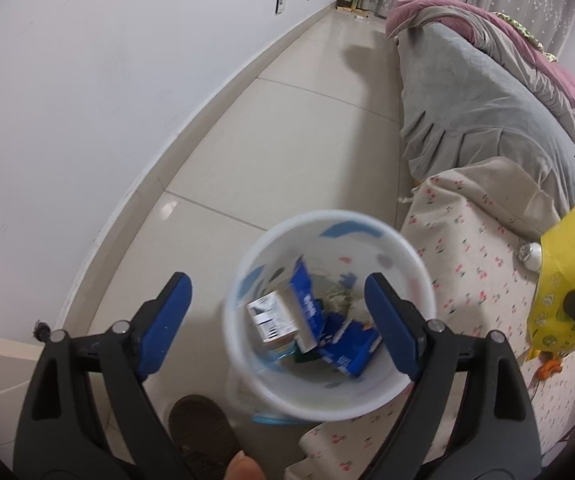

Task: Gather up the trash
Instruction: 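Lower both tools over the bin and open them to drop box and cup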

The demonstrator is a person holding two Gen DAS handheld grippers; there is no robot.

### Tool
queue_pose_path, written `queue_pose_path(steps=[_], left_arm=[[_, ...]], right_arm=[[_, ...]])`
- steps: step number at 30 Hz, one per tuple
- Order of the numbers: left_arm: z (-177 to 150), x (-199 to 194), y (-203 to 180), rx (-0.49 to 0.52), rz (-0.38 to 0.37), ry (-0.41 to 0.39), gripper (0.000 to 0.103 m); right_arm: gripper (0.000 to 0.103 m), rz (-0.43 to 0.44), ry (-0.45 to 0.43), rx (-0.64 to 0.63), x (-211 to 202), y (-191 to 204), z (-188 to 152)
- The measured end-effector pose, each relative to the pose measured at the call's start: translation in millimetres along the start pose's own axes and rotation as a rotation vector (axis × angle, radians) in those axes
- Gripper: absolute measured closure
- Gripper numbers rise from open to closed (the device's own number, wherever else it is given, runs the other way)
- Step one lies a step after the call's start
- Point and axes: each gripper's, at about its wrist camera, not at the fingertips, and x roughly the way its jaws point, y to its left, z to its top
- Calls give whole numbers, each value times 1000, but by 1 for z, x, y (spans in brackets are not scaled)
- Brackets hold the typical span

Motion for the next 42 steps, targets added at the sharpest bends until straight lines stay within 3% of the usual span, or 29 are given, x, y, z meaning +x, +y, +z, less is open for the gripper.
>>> queue_pose_path(steps=[4, 15, 26, 29, 33, 42], left_arm=[[-7, -4, 17, 6, 18, 0, 6], [-27, -11, 45, 69, 63, 2, 5], [-36, -21, 59, 59, 37, -1, 5], [-36, -23, 60, 56, 33, 0, 5], [-35, -22, 60, 50, 26, 2, 5], [-35, -26, 48, 67, 0, 2, 5]], right_arm=[[84, 25, 25, -37, 13, 20, -2], [82, 77, 95, -106, 59, 73, -3], [80, 74, 132, -111, 89, 94, -4], [72, 76, 130, -105, 92, 95, -3], [38, 69, 114, -73, 86, 88, -2], [38, 44, 67, -57, 55, 70, -4]])
